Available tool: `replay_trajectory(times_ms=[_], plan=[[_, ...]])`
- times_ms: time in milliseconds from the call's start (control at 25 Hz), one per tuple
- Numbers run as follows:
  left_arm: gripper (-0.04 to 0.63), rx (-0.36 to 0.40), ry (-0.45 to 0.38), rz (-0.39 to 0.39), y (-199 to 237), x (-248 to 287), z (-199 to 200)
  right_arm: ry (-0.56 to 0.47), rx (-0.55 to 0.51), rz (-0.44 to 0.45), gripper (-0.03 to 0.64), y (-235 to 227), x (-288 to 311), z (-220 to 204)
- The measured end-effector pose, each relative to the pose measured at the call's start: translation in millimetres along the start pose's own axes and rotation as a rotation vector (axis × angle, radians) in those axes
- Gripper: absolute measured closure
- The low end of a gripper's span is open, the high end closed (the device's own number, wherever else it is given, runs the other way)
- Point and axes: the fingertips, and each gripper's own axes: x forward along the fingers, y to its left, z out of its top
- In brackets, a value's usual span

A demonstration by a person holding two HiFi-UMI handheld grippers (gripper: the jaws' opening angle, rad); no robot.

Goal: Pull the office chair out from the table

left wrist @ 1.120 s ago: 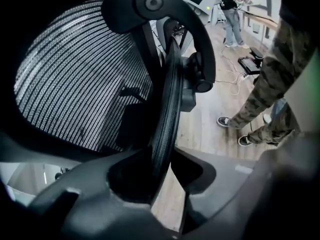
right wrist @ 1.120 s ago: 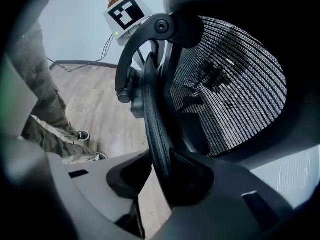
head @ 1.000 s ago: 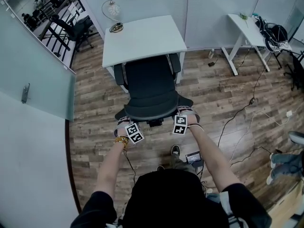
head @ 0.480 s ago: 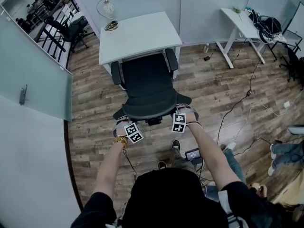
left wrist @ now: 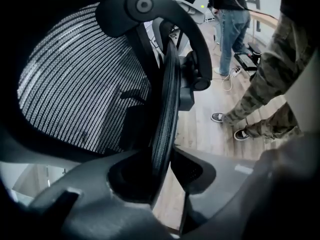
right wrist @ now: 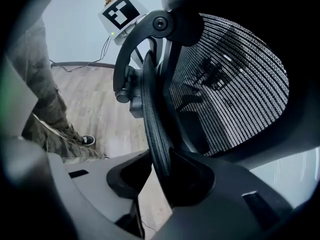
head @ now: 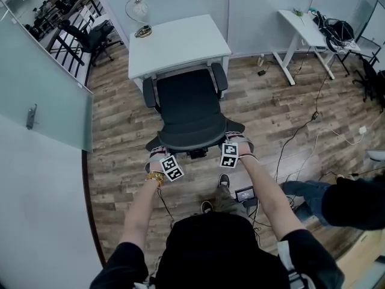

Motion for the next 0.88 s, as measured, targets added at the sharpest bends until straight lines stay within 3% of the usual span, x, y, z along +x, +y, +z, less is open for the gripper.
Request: replay_trajectory(times_ms=[880], plan=[[0.462,0.043,-0.037,0.036,-42.0,-30.5,-12.5,0.027,0.028,-0.01,0.512,52.1,-22.9,11.1]])
